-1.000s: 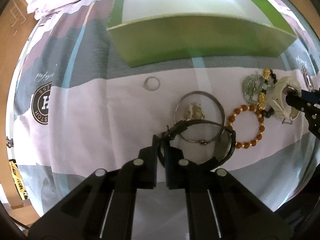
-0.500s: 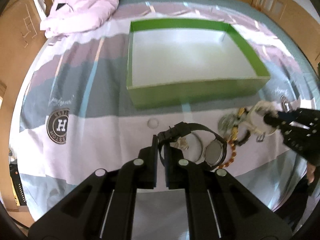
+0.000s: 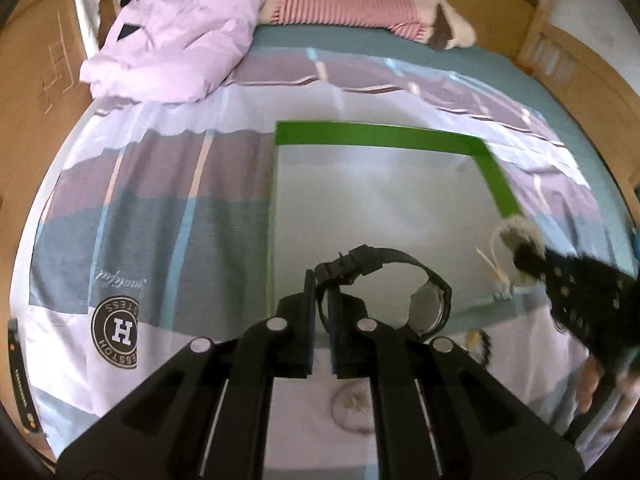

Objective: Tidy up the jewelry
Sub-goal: 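Carry both watches over the green box and open both tools to drop them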

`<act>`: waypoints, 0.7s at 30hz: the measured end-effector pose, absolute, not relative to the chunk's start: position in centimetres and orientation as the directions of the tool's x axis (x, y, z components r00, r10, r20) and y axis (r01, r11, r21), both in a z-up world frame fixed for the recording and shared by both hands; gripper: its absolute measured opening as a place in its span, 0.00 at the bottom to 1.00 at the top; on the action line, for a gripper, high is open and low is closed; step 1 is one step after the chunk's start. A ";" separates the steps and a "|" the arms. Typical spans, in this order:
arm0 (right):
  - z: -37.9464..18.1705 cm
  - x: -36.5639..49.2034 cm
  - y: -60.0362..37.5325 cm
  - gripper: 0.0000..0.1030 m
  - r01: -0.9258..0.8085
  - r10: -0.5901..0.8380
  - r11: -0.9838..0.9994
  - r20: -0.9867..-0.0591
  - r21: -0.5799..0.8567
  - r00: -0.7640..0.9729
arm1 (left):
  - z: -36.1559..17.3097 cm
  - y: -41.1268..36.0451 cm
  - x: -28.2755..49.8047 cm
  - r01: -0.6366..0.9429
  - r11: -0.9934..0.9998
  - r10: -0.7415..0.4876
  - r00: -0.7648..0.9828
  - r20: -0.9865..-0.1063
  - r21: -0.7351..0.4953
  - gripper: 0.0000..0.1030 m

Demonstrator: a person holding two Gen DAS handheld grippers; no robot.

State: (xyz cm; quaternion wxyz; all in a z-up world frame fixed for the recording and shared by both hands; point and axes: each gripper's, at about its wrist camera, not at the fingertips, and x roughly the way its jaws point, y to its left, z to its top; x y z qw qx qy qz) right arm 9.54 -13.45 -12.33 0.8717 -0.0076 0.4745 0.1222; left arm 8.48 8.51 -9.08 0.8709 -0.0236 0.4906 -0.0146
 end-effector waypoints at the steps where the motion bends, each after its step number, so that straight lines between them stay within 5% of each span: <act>1: -12.5 9.6 -13.5 0.19 -0.216 0.204 0.971 -0.828 0.103 0.522 | -9.5 8.5 8.9 -0.005 0.999 -0.041 0.517 -0.855 -0.050 0.05; 4: -12.3 9.7 -13.4 0.20 -0.225 0.202 0.970 -0.818 0.091 0.538 | -10.4 8.1 9.6 -0.003 0.999 -0.044 0.507 -0.861 -0.053 0.05; 7: -11.7 9.2 -13.2 0.44 -0.219 0.158 0.975 -0.810 0.038 0.564 | -10.6 7.9 9.5 -0.003 0.998 -0.047 0.501 -0.864 -0.056 0.14; 8: -11.2 8.9 -13.3 0.50 -0.219 0.168 0.975 -0.797 0.045 0.581 | -10.6 7.8 9.4 -0.003 0.998 -0.048 0.501 -0.864 -0.057 0.25; 9: -10.8 8.8 -13.4 0.50 -0.221 0.176 0.974 -0.791 0.053 0.586 | -10.5 7.7 9.2 0.000 0.998 -0.049 0.505 -0.862 -0.057 0.34; 16: -9.0 6.2 -13.9 0.50 -0.301 0.274 0.946 -0.789 0.119 0.551 | -8.4 7.6 6.7 0.028 0.998 -0.058 0.511 -0.858 -0.051 0.36; 21: -11.7 4.4 -14.8 0.50 -0.319 0.262 0.939 -0.870 0.130 0.417 | -9.1 7.7 3.6 0.046 0.999 -0.018 0.473 -0.881 0.005 0.49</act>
